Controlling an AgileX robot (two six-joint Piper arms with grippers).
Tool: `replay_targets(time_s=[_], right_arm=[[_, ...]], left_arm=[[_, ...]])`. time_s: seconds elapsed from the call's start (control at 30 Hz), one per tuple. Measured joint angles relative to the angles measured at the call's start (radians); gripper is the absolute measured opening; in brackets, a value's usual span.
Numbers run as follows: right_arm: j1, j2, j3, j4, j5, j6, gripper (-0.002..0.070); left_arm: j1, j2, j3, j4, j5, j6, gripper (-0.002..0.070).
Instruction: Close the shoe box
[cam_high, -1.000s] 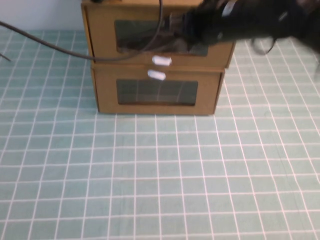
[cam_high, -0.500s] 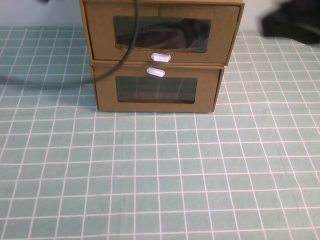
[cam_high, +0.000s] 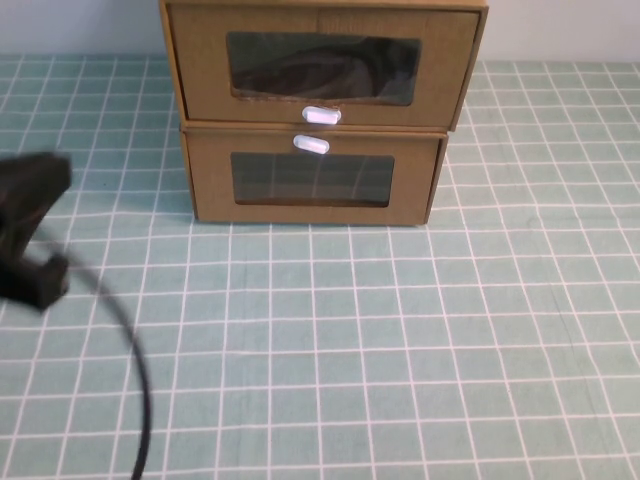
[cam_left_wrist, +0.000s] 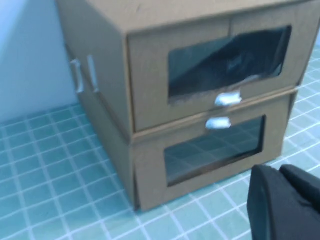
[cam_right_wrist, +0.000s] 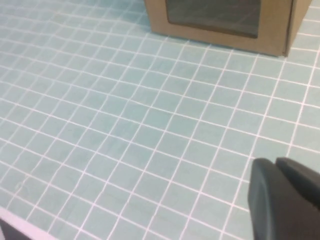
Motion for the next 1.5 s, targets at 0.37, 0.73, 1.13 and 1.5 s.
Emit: replay_targets(time_s=[0.37, 0.73, 1.13, 1.5], right_arm=[[0.0, -0.303, 0.405, 0.022, -0.387, 0.002, -0.0011], [0.0, -0.309, 0.805, 0.072, -0.892, 0.002, -0.0011], [0.0, -0.309, 0.908, 0.072, -0.946, 0.002, -0.0011], [0.0, -0.309, 0.908, 0.077, -0.812, 0.002, -0.0011]], left_arm=[[0.0, -0.537, 0.416, -0.053, -0.247, 0.004, -0.0005], [0.0, -0.643, 0.708, -0.066, -0.426, -0.009, -0.0005], [0.0, -0.643, 0.728, -0.07, -0.37, -0.009, -0.0005], [0.0, -0.643, 0.728, -0.07, -0.358, -0.009, -0.0005]])
